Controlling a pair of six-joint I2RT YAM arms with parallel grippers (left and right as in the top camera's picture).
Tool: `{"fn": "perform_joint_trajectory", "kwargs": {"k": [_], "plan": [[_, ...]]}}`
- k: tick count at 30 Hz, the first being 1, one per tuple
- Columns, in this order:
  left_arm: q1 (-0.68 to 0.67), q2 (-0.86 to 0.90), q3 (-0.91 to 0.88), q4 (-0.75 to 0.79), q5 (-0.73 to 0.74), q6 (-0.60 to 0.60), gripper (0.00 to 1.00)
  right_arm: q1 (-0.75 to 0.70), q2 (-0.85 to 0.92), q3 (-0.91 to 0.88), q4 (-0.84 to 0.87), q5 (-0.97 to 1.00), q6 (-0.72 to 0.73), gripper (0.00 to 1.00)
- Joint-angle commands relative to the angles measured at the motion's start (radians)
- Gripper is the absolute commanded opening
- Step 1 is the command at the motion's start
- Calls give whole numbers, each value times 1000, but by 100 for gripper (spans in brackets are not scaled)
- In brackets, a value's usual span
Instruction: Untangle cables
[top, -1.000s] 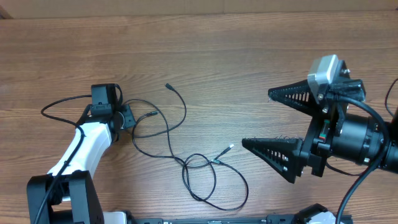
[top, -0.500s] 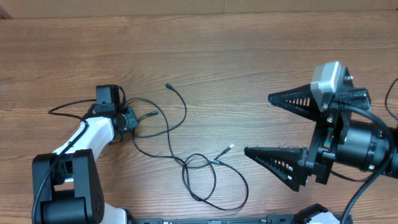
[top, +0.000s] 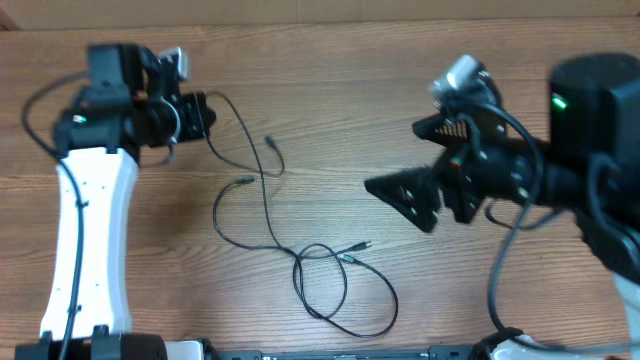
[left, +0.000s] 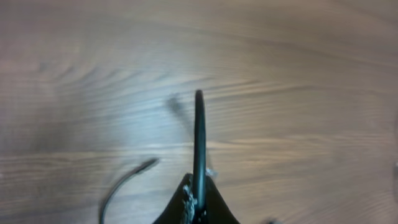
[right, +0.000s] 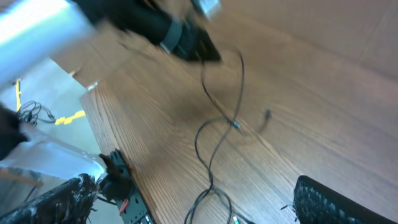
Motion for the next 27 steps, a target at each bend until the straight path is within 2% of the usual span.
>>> {"fn": "perform_joint_trajectory", "kwargs": {"k": [1, 8, 17, 22, 27], "plan": [[-5, -32, 243, -99, 153, 78, 4, 10, 59, 6, -14, -7, -62, 100], [-54, -30, 502, -182, 230, 51, 4, 11, 163, 6, -26, -123, -381, 100], [-177, -29, 632, -163, 231, -21, 4, 11, 278, 6, -11, -201, -709, 100], [-193, -29, 635, -183, 212, -38, 4, 11, 353, 6, 55, -265, -718, 100], [-193, -29, 636, -170, 224, -170, 4, 11, 417, 6, 174, -309, -675, 100]]}}
